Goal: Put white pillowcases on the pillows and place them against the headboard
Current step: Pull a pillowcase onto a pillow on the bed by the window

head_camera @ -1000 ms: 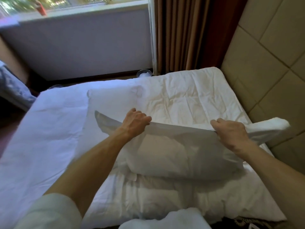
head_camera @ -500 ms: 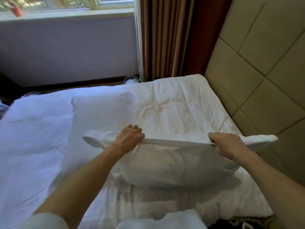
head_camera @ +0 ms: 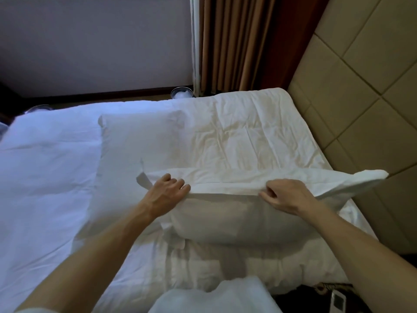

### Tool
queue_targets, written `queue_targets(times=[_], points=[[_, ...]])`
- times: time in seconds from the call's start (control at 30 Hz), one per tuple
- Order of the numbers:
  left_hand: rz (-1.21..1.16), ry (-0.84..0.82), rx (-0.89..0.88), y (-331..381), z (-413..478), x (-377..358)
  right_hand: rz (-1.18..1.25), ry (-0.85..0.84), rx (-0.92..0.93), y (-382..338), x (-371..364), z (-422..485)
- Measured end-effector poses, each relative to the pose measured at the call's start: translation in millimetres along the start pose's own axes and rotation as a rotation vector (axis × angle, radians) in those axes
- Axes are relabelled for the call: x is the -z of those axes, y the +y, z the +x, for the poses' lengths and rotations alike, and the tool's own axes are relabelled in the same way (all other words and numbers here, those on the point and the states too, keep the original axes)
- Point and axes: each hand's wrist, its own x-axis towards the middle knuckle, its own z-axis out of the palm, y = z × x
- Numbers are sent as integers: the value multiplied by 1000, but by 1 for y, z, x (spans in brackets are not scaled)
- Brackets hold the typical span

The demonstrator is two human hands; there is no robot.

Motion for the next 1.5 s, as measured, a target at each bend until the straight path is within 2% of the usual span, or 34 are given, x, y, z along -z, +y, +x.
queue_targets(times=[0.13,0.2,0.27,0.37,0.43,0.53,0.7,0.83,0.93,1.03,1.13,1.2,1.27,1.37,1.5], points=[[-38,59,1,4,-9,-9,3,83,103,-57,-7,44],[-76,95,3,4,-14,-12,82,-3,92,-83,-15,60],[-116,126,49,2,-22,-13,101,-176,93,-105,-27,70],[-194,142,292,-9,-38,-11,22,-318,103,-127,-47,71],[-209,121,495,-22,-50,-12,0,-324,96,-132,-53,68],[-236,17,694,-42,-69,-21,-20,-331,95,-133,-53,70],[-379,-237,815,-49,-90,-38,-26,-354,95,-132,-41,84],[-450,-261,917,-52,-85,-44,-23,-364,88,-135,-42,91],[-512,-169,1041,-57,-82,-42,-29,-369,94,-135,-42,91],[-399,24,975,-61,-72,-33,-36,-359,102,-135,-41,91],[-360,146,675,-56,-50,-22,-37,-350,97,-135,-41,91],[-369,83,474,-48,-31,-17,-26,-350,81,-137,-42,88],[-390,-51,380,-36,-13,-16,-10,-351,61,-139,-43,83],[-452,-227,457,-24,-2,-27,20,-332,25,-141,-47,72],[-569,-291,633,-27,-16,-41,50,-305,-62,-140,-55,56]])
